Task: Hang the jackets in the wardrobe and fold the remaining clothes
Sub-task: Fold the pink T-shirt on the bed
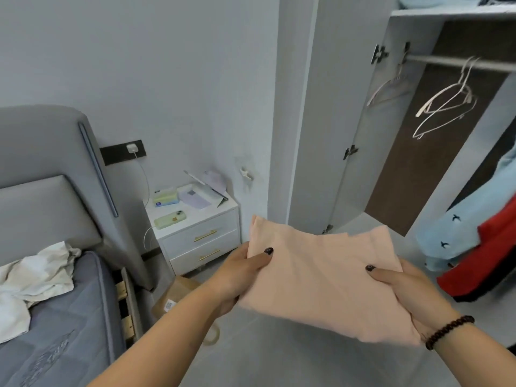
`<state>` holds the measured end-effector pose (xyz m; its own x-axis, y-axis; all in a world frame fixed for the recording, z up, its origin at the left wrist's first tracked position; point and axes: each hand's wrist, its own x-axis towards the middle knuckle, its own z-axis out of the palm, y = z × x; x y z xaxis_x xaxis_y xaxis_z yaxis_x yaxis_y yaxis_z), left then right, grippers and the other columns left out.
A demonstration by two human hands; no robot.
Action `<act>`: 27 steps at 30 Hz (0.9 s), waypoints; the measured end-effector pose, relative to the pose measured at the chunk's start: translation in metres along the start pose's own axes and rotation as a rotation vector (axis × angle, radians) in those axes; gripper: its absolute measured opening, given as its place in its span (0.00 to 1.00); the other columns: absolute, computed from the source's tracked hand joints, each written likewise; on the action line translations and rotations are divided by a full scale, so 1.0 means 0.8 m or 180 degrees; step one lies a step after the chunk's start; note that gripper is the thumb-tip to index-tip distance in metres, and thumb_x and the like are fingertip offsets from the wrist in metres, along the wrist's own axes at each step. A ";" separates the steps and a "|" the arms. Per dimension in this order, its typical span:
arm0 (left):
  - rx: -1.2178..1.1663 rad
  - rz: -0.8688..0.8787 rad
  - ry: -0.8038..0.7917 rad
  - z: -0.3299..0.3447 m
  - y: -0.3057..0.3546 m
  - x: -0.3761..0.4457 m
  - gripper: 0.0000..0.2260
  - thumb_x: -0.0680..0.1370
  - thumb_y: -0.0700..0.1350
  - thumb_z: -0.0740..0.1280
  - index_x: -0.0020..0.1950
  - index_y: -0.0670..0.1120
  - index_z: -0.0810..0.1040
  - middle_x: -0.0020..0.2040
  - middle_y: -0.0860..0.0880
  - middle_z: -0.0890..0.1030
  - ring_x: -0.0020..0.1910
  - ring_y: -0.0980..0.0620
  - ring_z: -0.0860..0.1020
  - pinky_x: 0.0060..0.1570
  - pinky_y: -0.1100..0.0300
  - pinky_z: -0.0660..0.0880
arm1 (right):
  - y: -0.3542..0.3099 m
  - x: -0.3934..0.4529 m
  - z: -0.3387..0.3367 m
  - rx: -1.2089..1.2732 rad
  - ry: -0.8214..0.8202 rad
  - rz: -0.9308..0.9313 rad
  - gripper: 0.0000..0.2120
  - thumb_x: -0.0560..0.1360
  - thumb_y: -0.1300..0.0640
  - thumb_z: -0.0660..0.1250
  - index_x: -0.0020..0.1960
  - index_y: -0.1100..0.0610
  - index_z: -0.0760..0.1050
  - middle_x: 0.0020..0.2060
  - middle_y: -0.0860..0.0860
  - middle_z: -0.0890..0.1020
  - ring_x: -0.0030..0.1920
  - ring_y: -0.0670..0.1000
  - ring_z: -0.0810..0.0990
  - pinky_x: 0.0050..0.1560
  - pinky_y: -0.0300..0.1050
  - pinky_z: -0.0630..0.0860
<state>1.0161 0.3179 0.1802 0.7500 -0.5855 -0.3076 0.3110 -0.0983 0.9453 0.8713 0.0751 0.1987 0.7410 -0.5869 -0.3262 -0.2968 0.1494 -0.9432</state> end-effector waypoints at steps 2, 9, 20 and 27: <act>0.0062 0.0117 -0.0068 0.001 0.054 0.002 0.10 0.79 0.48 0.66 0.60 0.49 0.77 0.49 0.51 0.86 0.45 0.53 0.84 0.36 0.63 0.78 | -0.055 -0.007 0.000 0.0023 0.0054 -0.0113 0.11 0.76 0.67 0.65 0.55 0.56 0.78 0.48 0.57 0.85 0.50 0.61 0.82 0.53 0.60 0.77; 0.0233 0.0398 -0.0257 -0.004 0.184 0.007 0.09 0.80 0.48 0.65 0.59 0.51 0.77 0.51 0.52 0.85 0.50 0.51 0.84 0.46 0.57 0.78 | -0.175 -0.027 0.016 0.0119 0.0215 -0.0342 0.11 0.75 0.67 0.66 0.51 0.53 0.78 0.47 0.58 0.84 0.50 0.63 0.81 0.57 0.67 0.75; 0.0390 0.0602 -0.0483 -0.014 0.275 0.028 0.10 0.79 0.49 0.65 0.60 0.51 0.77 0.52 0.53 0.85 0.51 0.52 0.83 0.46 0.58 0.78 | -0.249 -0.019 0.017 0.0094 0.0409 -0.0742 0.11 0.74 0.64 0.68 0.52 0.52 0.79 0.41 0.52 0.86 0.45 0.59 0.83 0.37 0.48 0.78; 0.0531 0.0726 -0.0733 0.023 0.312 0.078 0.10 0.80 0.48 0.64 0.60 0.50 0.78 0.52 0.53 0.85 0.51 0.53 0.83 0.47 0.59 0.78 | -0.281 0.016 -0.024 0.0123 0.0519 -0.0916 0.12 0.74 0.64 0.68 0.54 0.52 0.78 0.42 0.53 0.86 0.47 0.60 0.83 0.37 0.48 0.78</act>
<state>1.1295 0.2420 0.3986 0.6321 -0.7715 -0.0723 0.0372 -0.0630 0.9973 0.9360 0.0182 0.4078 0.6841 -0.7285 -0.0345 -0.0640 -0.0129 -0.9979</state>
